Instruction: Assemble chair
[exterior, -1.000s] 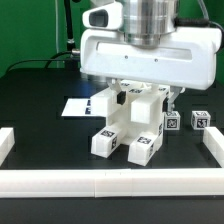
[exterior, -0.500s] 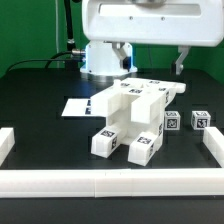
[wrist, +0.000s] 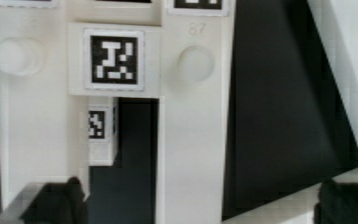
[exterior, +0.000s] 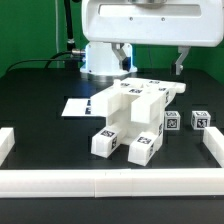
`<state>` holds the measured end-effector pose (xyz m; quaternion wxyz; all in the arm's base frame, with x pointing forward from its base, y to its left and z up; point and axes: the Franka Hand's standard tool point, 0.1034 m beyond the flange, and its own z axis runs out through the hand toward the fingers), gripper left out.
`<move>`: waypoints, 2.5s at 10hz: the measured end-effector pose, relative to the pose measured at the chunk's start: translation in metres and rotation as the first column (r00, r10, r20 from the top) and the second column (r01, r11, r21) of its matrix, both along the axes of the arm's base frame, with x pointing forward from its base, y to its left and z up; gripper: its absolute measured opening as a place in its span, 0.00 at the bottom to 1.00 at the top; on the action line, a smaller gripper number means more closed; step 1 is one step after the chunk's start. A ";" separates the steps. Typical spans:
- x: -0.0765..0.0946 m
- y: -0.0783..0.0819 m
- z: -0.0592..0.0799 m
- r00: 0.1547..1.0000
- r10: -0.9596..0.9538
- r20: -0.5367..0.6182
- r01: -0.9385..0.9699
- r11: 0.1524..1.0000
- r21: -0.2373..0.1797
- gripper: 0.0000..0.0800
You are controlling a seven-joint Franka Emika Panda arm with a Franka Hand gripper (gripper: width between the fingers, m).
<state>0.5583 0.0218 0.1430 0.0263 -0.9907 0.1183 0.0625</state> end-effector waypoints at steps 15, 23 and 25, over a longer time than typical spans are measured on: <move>-0.065 -0.037 -0.014 0.636 0.768 0.076 -0.770 0.638 0.007 0.81; -0.121 -0.068 -0.044 0.560 0.824 0.086 -0.828 0.560 0.022 0.81; -0.133 -0.076 -0.060 0.551 0.831 0.072 -0.834 0.551 0.027 0.81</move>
Offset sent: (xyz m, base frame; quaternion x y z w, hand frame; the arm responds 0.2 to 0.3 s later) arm 0.0000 0.0000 0.0000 0.0000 0.0000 -0.1938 0.9810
